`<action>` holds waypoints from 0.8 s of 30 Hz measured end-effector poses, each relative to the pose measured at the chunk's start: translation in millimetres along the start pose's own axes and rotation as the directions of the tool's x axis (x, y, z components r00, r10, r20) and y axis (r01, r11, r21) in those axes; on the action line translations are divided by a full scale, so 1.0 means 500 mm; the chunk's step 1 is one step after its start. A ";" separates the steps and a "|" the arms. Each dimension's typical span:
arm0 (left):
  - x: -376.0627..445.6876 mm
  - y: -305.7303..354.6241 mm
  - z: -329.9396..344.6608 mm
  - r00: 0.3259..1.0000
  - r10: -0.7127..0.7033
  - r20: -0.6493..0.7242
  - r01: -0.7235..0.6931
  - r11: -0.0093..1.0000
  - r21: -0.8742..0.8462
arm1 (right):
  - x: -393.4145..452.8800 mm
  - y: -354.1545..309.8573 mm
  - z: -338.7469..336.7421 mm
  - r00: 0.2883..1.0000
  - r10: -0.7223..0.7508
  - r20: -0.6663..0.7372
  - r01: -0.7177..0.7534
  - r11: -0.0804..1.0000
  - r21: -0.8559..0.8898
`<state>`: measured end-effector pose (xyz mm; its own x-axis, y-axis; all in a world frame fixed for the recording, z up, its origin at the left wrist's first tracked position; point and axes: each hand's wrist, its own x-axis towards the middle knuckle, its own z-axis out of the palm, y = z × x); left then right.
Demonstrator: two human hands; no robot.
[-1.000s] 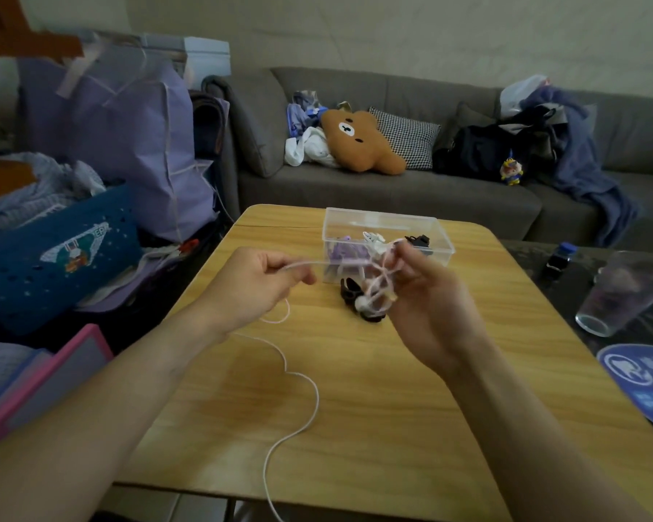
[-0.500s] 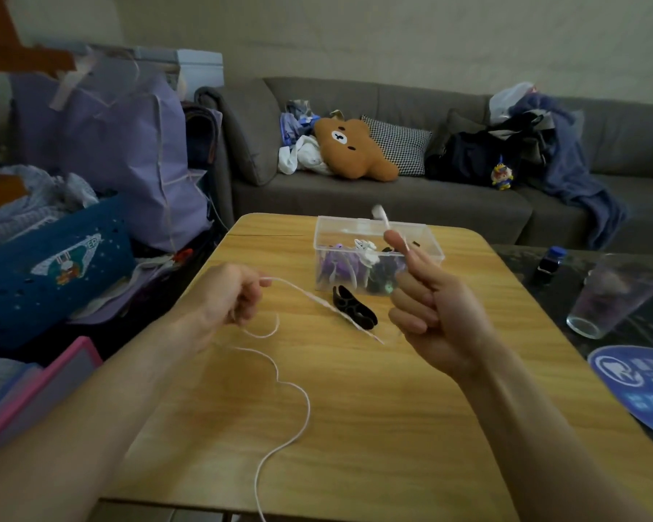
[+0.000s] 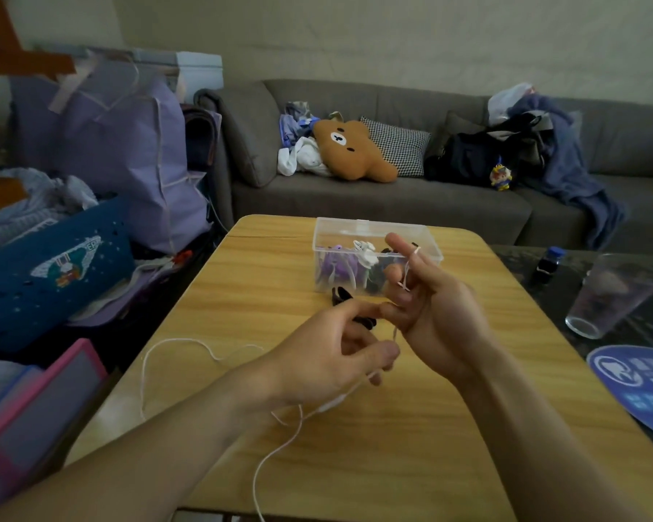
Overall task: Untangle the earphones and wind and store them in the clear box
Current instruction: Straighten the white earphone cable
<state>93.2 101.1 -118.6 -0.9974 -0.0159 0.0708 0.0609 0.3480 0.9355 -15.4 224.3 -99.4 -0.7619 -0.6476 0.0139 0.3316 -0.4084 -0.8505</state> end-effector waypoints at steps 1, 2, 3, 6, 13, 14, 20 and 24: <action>0.002 -0.002 0.006 0.999 -0.037 0.018 0.037 0.999 0.002 | 0.000 0.000 -0.008 1.000 -0.008 -0.009 0.008 1.000 0.014; 0.003 -0.003 0.010 0.997 -0.066 0.040 0.064 0.997 0.032 | 0.000 -0.001 -0.016 0.999 -0.011 -0.032 0.011 1.000 0.022; 0.004 -0.004 0.010 0.994 -0.083 0.066 0.078 0.994 0.081 | 0.000 -0.002 -0.028 0.997 -0.008 -0.077 0.010 1.000 0.024; 0.008 0.001 -0.008 0.990 -0.101 0.098 0.079 0.976 0.202 | -0.006 -0.014 -0.072 0.948 0.001 -0.319 -0.021 0.998 -0.059; 0.018 -0.016 -0.065 0.989 -0.148 0.011 0.127 0.885 0.448 | -0.034 -0.044 -0.168 0.777 -0.220 -0.589 -0.202 0.800 -0.565; 0.021 -0.020 -0.067 0.990 -0.140 -0.020 0.132 0.863 0.488 | -0.039 -0.046 -0.173 0.761 -0.252 -0.598 -0.196 0.789 -0.582; 0.034 -0.016 -0.052 0.972 0.102 -0.210 0.040 0.813 0.581 | -0.051 -0.054 -0.158 0.705 -0.499 -0.503 -0.373 0.342 -0.863; 0.028 0.000 -0.028 0.966 0.234 -0.112 -0.125 0.798 0.589 | -0.068 -0.018 -0.059 0.824 -0.566 0.002 0.256 0.370 -0.893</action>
<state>79.7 87.9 -112.8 -0.9445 -0.0392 0.3260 0.1498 0.8320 0.5341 -8.9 268.9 -107.9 -0.8145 -0.3043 0.4939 -0.5696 0.2575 -0.7806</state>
